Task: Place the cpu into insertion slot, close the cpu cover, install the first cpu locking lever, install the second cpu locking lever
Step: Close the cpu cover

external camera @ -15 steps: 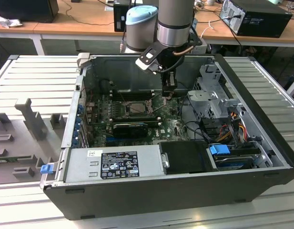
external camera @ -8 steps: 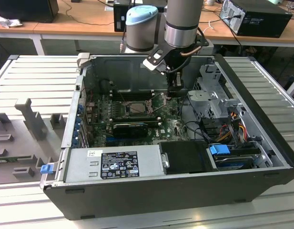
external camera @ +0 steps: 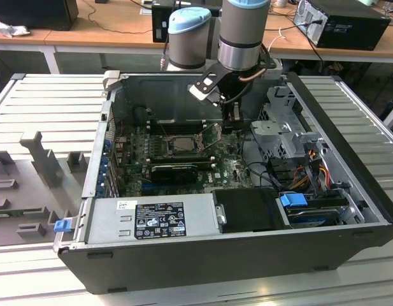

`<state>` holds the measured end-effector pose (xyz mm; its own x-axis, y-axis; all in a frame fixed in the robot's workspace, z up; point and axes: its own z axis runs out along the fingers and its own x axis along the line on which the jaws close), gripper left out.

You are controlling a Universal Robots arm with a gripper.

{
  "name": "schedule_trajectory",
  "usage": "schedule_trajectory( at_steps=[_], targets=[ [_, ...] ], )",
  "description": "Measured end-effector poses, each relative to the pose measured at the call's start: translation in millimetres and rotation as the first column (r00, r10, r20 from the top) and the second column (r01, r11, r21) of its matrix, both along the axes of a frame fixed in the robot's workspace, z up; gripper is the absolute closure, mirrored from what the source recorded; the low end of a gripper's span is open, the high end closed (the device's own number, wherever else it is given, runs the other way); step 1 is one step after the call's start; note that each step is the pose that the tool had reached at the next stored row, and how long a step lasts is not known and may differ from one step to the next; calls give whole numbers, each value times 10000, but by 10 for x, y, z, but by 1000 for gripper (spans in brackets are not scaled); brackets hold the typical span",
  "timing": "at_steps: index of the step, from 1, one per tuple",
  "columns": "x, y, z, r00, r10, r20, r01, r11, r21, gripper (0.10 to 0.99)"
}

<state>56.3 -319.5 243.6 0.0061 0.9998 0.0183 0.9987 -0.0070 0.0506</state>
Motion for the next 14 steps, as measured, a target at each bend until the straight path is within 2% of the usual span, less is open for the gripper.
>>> schedule_trajectory(
  at_steps=[14],
  targets=[
    [-124,0,0,10000,1,0,-1,10000,-1,980]
  ],
)
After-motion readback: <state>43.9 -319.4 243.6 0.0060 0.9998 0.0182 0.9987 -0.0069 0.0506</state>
